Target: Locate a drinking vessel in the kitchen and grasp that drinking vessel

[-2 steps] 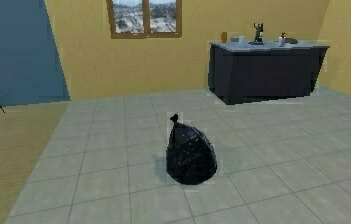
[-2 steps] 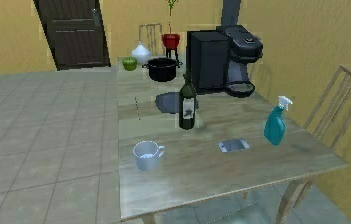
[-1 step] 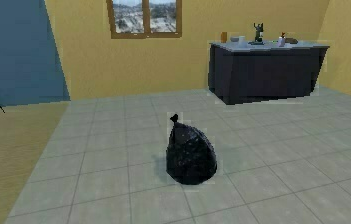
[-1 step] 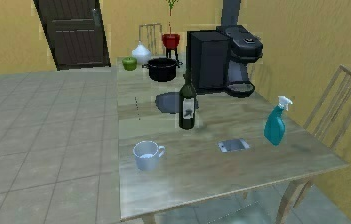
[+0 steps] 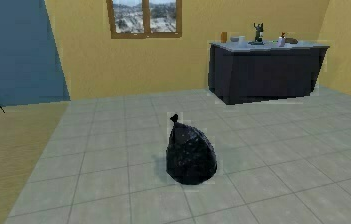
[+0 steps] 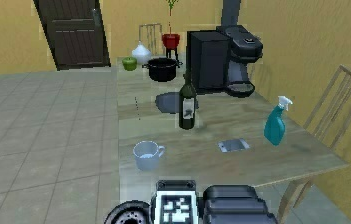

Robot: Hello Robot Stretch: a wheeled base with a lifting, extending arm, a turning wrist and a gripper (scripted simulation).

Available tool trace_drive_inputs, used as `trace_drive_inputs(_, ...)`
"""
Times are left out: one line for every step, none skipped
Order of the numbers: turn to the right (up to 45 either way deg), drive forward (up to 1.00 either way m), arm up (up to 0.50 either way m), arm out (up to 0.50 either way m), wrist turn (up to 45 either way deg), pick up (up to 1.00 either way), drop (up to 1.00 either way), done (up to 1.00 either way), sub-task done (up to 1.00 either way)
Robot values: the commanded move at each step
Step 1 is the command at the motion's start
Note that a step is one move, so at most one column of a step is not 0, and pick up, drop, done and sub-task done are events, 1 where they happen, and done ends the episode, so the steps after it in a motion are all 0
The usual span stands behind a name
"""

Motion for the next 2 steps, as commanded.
trace_drive_inputs(0.0,0.00,0.00,0.30,0.0,0.00,0.00,0.00,0.00)
trace_drive_inputs(0.0,0.00,0.00,0.00,45.0,0.00,0.00,0.00,0.00)
